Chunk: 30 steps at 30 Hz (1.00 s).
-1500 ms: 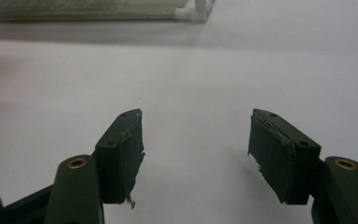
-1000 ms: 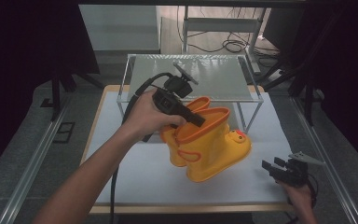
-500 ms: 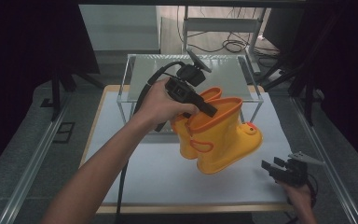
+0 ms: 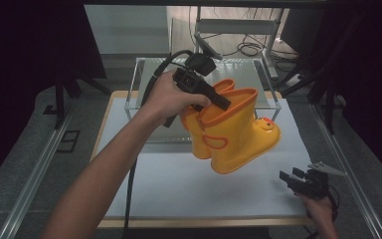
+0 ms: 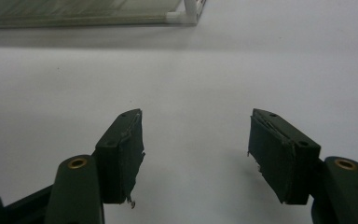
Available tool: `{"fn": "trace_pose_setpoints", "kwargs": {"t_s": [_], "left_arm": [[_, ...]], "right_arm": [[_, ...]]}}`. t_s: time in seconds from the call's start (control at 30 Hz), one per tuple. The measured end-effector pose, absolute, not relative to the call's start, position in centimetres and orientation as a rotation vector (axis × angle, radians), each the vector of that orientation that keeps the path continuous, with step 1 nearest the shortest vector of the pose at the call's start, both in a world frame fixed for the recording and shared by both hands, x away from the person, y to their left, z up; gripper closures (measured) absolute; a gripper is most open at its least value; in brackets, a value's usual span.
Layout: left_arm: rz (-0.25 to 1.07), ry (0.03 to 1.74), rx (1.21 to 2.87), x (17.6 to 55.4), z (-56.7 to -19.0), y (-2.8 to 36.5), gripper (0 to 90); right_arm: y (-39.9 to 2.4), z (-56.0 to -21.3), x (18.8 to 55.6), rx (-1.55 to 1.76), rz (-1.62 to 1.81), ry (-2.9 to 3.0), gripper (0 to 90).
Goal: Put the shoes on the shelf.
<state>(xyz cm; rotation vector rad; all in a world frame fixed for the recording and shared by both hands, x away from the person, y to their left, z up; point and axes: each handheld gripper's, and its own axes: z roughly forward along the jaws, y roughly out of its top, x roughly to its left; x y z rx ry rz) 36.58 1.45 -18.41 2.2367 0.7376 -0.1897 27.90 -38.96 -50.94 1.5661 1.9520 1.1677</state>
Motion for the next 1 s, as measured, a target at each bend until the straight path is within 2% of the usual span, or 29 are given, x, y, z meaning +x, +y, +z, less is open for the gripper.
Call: {"fn": "trace_pose_setpoints", "kwargs": {"t_s": [0.37,1.0], "left_arm": [[-0.121,0.866,2.171,40.4,-15.7,3.9,82.9],[-0.021,1.113,2.082,47.7,-15.0,5.7,82.8]], "right_arm": [[-39.4,-51.1,27.9,1.583,1.170,1.937,34.8],[-39.8,-51.2,27.9,1.594,1.172,1.923,34.9]]}}
